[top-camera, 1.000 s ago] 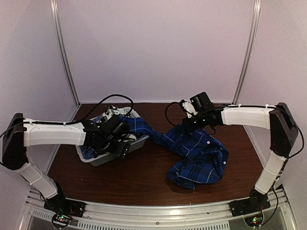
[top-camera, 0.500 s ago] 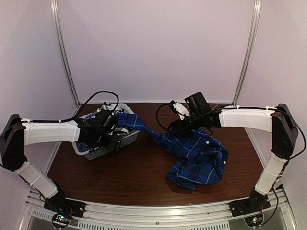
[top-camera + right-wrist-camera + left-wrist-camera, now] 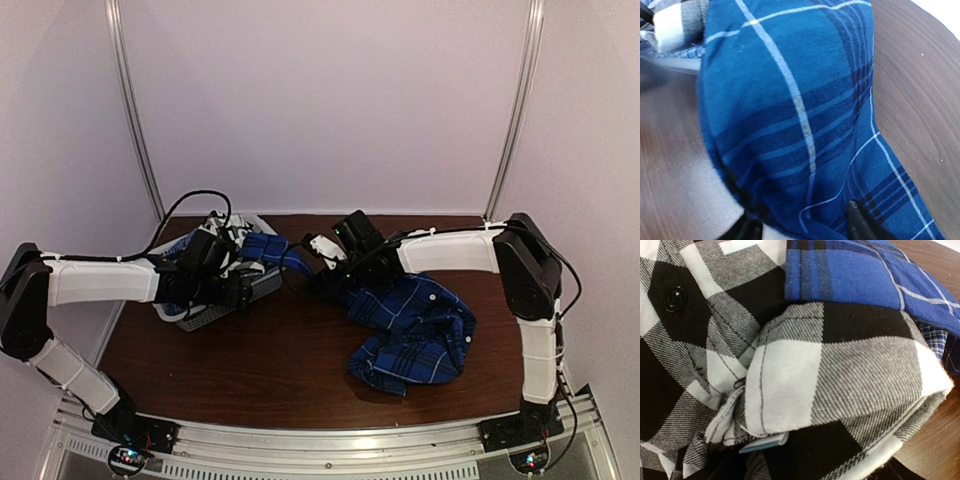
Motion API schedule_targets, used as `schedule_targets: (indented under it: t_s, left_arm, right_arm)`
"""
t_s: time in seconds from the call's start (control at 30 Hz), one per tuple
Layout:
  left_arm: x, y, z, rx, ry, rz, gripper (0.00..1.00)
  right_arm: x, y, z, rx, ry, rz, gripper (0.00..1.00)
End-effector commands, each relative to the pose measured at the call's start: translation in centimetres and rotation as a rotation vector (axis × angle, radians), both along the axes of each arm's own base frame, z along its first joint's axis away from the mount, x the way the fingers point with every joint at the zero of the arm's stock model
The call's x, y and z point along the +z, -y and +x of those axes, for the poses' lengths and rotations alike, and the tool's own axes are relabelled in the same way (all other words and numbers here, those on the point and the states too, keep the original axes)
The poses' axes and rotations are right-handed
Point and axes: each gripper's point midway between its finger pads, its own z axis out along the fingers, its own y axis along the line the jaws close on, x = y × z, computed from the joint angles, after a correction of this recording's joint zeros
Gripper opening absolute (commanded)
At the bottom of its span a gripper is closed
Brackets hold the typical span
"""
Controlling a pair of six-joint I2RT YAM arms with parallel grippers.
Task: Fold and stack the long sleeve shirts
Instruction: Move the bin to the corner of the board.
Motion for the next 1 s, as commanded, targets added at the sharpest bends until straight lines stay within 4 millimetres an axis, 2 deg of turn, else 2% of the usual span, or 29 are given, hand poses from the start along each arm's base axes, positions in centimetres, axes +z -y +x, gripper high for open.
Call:
schedule_targets:
  t_s: [0.0, 0.1, 0.2, 0.27, 0.37, 0.47, 0.53, 0.7, 0.8, 0.9, 0.97]
  left_arm:
    - [1.6, 0.6, 1.3, 0.051, 0.055, -0.156, 0.84]
    - [2.0, -0.1, 2.4, 0.079, 0.069, -0.221, 0.84]
    - [2.5, -1.6, 3.7, 0.133, 0.087, -0.263, 0.85]
    - [3.2, -2.5, 5.1, 0.171, 0.120, -0.308, 0.85]
    - [3.4, -3.8, 6.9, 0.220, 0.134, -0.369, 0.85]
    - [3.4, -4.2, 9.0, 0.252, 0.140, -0.410, 0.85]
    - [2.8, -4.5, 10.8, 0.271, 0.129, -0.415, 0.85]
    - [3.6, -6.4, 15.5, 0.357, 0.164, -0.461, 0.85]
    - [4.2, -7.9, 17.7, 0.406, 0.196, -0.476, 0.85]
    - [4.8, -8.3, 19.3, 0.407, 0.218, -0.488, 0.86]
    - [5.6, -7.3, 19.7, 0.342, 0.229, -0.507, 0.88]
  right_arm:
    - [1.3, 0.8, 3.4, -0.134, 0.068, -0.010, 0.40]
    - [1.9, 3.2, 5.3, -0.267, 0.054, 0.008, 0.21]
    - [3.0, 7.0, 6.6, -0.394, 0.046, 0.054, 0.05]
    - [3.8, 9.3, 6.6, -0.451, 0.050, 0.087, 0.00]
    - [3.9, 11.4, 5.9, -0.487, 0.042, 0.084, 0.00]
    - [3.3, 12.3, 4.9, -0.491, 0.023, 0.061, 0.00]
    - [2.9, 12.7, 4.3, -0.492, 0.011, 0.054, 0.00]
    - [3.3, 12.9, 3.0, -0.462, -0.011, 0.055, 0.00]
    - [3.6, 12.6, 2.1, -0.422, -0.032, 0.064, 0.01]
    - [3.6, 12.3, 1.5, -0.383, -0.053, 0.060, 0.11]
    - [3.9, 12.0, 1.0, -0.356, -0.064, 0.059, 0.29]
